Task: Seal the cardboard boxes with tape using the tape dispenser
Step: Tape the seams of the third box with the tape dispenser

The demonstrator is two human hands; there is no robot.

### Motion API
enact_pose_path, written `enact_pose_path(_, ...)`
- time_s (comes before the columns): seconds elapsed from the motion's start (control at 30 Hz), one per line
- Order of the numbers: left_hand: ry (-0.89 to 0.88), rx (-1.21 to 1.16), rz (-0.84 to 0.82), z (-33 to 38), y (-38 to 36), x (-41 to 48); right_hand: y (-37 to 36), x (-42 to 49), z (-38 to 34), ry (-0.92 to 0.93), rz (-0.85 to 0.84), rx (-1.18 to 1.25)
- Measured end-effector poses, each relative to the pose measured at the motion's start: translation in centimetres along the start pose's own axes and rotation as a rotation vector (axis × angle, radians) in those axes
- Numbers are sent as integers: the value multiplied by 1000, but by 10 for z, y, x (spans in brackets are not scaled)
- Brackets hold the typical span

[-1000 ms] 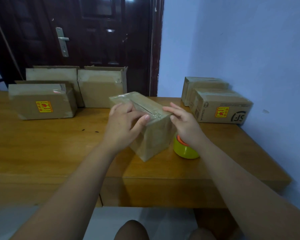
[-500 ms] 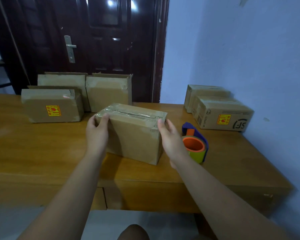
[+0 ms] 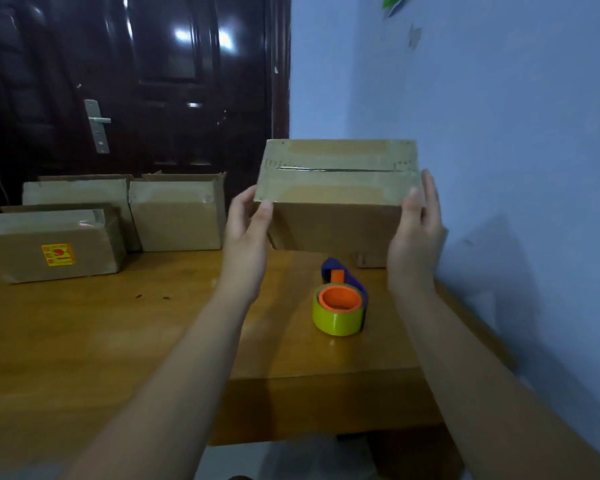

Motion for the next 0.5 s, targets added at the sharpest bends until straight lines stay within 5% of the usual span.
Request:
enact_pose_path(0.2,119,93,-297,-32,-98,4,78,35,19,-92,257,-88)
enact_pose_path(0.5,195,289,-324,-83,-153,11,129,53,85,-172,236,-321)
Point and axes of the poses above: each hand's wrist, its own x-axis towards the middle knuckle, its own y-axis out of the back of the hand, z = x × y, the point moved 5 cm from there along x, towards the middle knuckle, and after that the axes turned 4 degrees about -z, right-handed, at the moved point
